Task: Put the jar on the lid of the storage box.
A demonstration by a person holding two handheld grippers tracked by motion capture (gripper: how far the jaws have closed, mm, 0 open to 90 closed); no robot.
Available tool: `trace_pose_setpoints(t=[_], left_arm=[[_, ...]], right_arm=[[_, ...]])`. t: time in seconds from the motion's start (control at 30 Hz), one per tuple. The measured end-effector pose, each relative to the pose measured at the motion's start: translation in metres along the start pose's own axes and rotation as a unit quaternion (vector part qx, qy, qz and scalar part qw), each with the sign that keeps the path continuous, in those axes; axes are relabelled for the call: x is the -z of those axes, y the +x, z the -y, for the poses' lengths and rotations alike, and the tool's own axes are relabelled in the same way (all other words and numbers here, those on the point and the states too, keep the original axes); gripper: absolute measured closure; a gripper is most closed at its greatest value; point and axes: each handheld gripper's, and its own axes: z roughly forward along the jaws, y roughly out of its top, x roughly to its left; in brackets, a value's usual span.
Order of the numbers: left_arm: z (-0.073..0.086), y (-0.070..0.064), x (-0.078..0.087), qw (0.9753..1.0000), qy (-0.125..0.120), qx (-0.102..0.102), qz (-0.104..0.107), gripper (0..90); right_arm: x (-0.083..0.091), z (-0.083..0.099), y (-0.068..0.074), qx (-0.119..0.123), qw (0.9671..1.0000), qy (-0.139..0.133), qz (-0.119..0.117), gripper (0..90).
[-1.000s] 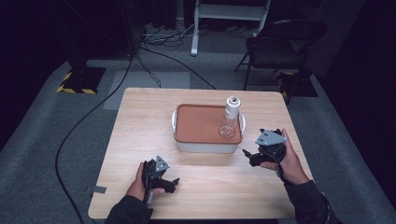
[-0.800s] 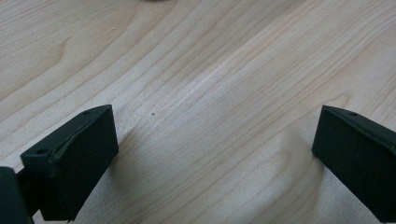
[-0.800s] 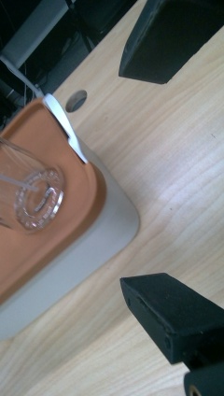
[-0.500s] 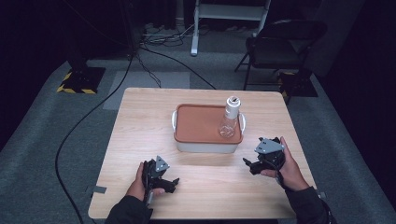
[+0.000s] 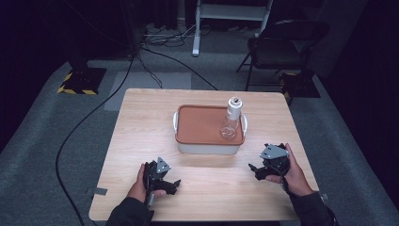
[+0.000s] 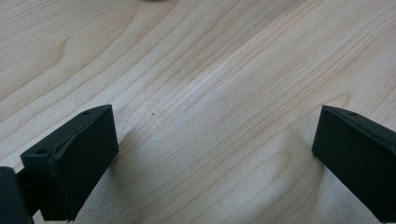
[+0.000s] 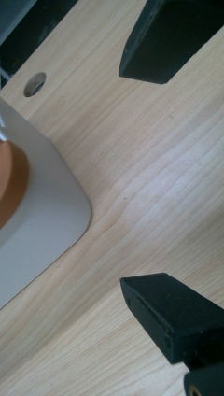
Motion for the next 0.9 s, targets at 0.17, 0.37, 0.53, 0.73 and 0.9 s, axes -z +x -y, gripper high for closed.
trace_pose_setpoints(t=[0.17,0.37,0.53,0.73,0.9], left_arm=[[0.000,0.000,0.000,1.0000,0.000,-0.001,0.000,0.3],[0.000,0.000,0.000,1.0000,0.000,0.000,0.000,0.3],[0.000,0.000,0.000,1.0000,0.000,0.000,0.000,0.3],[0.000,0.000,0.000,1.0000,0.000,0.000,0.000,0.3],[0.000,0.000,0.000,1.0000,0.000,0.000,0.000,0.3]], right_arm=[[-0.002,0.012,-0.002,-0.006,0.9999,0.009,0.002,1.7],[-0.003,0.024,-0.004,-0.015,0.9997,0.019,0.004,1.7],[-0.003,0.033,-0.006,-0.023,0.9993,0.027,0.007,1.7],[-0.002,0.045,-0.008,-0.032,0.9989,0.032,0.008,1.7],[-0.001,0.056,-0.007,-0.036,0.9986,0.037,0.010,1.8]])
